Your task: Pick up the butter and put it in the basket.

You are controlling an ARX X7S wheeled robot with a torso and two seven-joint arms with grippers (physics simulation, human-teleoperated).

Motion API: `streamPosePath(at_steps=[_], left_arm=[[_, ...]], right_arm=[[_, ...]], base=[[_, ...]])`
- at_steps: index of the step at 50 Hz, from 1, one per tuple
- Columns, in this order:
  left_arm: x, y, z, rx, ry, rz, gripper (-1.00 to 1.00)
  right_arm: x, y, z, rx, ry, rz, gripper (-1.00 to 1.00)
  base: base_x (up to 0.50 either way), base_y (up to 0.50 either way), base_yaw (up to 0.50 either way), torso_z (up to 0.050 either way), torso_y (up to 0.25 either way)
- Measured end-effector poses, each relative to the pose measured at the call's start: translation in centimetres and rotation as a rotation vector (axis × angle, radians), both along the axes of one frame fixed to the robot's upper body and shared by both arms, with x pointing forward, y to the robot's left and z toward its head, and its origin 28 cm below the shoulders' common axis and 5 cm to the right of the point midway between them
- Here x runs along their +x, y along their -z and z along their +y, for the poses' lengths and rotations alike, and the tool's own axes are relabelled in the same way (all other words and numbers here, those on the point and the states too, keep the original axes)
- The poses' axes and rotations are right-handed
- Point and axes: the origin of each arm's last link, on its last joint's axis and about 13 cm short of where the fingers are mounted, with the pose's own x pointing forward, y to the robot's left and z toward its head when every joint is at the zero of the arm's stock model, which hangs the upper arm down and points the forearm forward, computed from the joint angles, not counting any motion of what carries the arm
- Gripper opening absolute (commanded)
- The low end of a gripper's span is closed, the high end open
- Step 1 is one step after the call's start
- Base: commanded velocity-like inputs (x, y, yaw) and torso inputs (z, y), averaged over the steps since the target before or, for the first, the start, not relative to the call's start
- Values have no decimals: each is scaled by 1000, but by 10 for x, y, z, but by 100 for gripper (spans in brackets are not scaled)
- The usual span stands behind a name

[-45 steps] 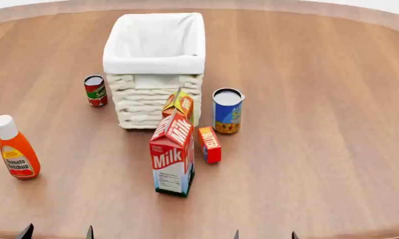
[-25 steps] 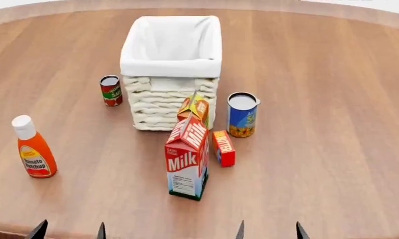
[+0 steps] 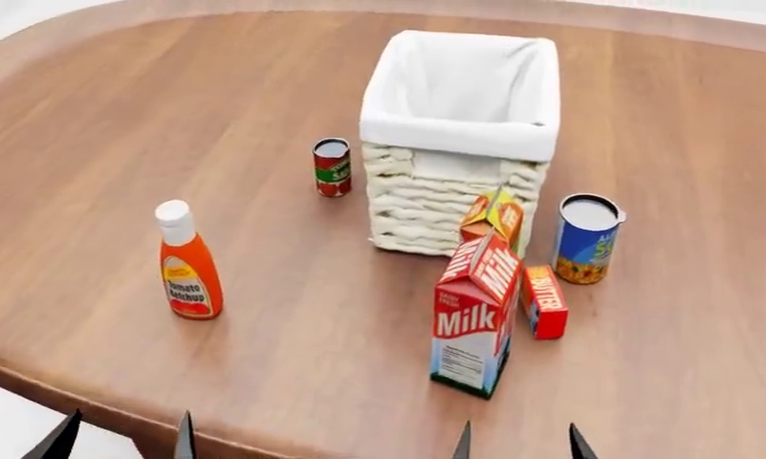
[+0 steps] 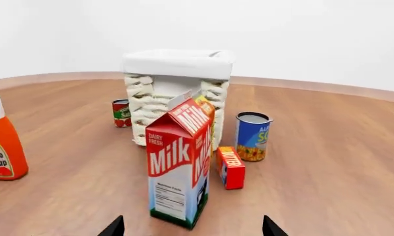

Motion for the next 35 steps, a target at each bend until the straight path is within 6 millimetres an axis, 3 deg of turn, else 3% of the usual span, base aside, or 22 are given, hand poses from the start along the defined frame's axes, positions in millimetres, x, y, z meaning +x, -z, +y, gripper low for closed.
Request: streamPosePath(at_steps=[20,25,35], left_arm=[[-1,-2,0,7,-3,-4,100],[-2,-2,0,10,-1,-2,100],[-3,-4,0,10,3,1,100]], right_arm=[[1,-4,4,-11,-18,7,100],[1,-5,5,-44,-14,24,100],[-1,-13,6,-16,-35,-22,100]], base=[[0,0,500,0,0],[3,-9,0,0,0],[159,-474,0,0,0]])
